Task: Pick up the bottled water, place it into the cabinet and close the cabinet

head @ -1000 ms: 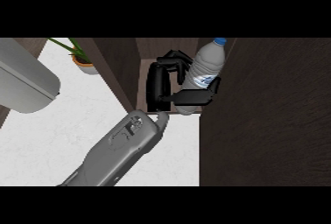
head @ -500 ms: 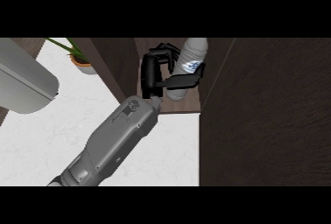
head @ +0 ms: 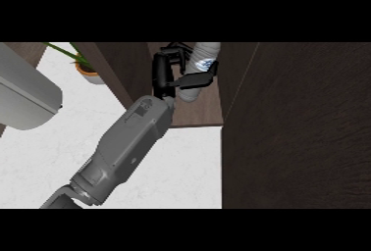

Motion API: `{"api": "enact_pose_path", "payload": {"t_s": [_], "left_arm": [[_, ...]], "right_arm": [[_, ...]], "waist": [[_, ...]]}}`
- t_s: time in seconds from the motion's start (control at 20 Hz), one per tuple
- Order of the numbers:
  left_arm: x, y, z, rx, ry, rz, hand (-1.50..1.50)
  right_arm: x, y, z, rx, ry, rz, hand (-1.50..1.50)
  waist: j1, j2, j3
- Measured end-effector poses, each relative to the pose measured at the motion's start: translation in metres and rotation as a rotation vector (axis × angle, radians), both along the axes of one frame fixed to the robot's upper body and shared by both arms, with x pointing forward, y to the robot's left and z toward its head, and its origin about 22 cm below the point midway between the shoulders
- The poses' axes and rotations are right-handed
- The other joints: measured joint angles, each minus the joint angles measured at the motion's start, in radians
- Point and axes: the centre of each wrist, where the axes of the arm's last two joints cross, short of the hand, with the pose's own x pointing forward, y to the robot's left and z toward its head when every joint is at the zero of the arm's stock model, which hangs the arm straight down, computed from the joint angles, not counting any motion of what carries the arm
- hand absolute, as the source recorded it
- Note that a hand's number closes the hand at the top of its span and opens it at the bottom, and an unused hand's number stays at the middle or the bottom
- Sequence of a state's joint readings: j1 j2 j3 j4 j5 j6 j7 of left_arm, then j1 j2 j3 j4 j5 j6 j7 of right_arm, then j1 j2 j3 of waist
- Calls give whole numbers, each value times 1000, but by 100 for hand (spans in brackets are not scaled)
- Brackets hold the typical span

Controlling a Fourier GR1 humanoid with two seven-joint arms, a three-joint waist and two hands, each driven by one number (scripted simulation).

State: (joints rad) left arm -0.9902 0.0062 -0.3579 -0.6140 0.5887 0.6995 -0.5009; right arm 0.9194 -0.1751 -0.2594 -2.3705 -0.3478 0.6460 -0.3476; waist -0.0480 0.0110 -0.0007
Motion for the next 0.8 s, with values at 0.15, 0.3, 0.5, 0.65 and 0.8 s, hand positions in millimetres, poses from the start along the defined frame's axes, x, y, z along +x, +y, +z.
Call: {"api": "enact_pose_path", "payload": {"t_s": [0.15,0.3,0.5,0.65,0.8], "left_arm": [[9,4,-1,85,5,11,-150],[13,3,-3,146,13,19,-150],[21,5,1,206,24,34,-150],[26,8,3,223,29,41,-150],[29,10,5,200,34,38,-150]], "right_arm": [[1,1,-1,13,-11,0,-150],[4,0,0,5,-9,0,-150],[5,-2,0,8,-13,3,-150],[6,-3,1,4,-15,1,-150],[10,-2,2,9,-25,1,-150]], "waist": [[-1,1,0],[-2,3,0],[-8,5,0],[-9,6,0],[-8,7,0]]}}
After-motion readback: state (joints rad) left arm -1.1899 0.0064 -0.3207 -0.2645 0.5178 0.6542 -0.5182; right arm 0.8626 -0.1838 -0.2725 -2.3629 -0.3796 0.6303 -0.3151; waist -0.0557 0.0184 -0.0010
